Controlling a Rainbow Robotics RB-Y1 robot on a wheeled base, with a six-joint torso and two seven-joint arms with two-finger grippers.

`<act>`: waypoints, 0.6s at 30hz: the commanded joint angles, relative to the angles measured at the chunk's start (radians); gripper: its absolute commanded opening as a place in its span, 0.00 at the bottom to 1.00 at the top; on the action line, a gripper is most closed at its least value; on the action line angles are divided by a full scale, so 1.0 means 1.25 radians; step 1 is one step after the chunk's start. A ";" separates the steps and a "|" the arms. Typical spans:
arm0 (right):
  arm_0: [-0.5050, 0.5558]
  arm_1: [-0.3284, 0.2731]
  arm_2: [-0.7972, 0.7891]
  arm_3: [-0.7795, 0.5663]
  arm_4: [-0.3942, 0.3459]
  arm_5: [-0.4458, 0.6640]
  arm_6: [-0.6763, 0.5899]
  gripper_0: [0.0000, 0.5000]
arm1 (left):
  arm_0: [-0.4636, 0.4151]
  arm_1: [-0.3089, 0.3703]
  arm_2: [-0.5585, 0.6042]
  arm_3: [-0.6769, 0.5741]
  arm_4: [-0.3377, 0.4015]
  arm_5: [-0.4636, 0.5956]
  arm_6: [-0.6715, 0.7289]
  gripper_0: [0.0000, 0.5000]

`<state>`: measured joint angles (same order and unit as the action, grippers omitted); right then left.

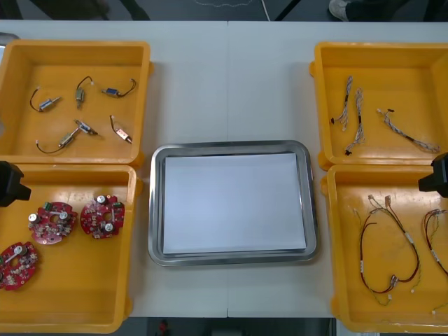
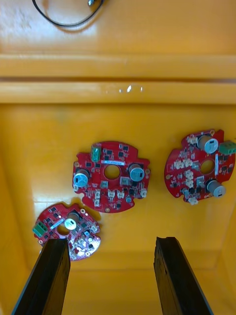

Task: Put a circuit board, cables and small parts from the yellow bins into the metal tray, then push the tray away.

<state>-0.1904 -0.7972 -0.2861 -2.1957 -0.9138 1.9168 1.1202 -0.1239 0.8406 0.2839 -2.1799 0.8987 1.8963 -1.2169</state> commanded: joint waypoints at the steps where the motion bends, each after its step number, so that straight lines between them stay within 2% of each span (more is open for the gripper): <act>1: 0.036 -0.025 -0.047 -0.006 -0.010 0.002 -0.008 1.00 | 0.024 -0.010 0.005 -0.004 0.008 0.000 -0.070 1.00; 7: 0.093 -0.025 -0.077 -0.019 -0.018 0.002 0.012 1.00 | 0.025 -0.004 0.027 0.006 0.026 0.005 -0.071 1.00; 13: 0.167 -0.029 -0.100 -0.066 -0.009 0.002 0.038 1.00 | 0.027 0.011 0.037 0.058 0.048 -0.009 -0.083 1.00; 16: 0.208 -0.032 -0.110 -0.079 0.003 0.002 0.087 1.00 | 0.029 0.020 0.035 0.081 0.054 -0.026 -0.092 1.00; 18: 0.241 -0.034 -0.125 -0.079 0.009 -0.028 0.141 1.00 | 0.035 0.027 0.037 0.101 0.059 -0.042 -0.099 1.00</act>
<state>0.0357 -0.7975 -0.3905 -2.2641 -0.9176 1.9150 1.1707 -0.1101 0.8353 0.3004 -2.0762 0.9554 1.8754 -1.2169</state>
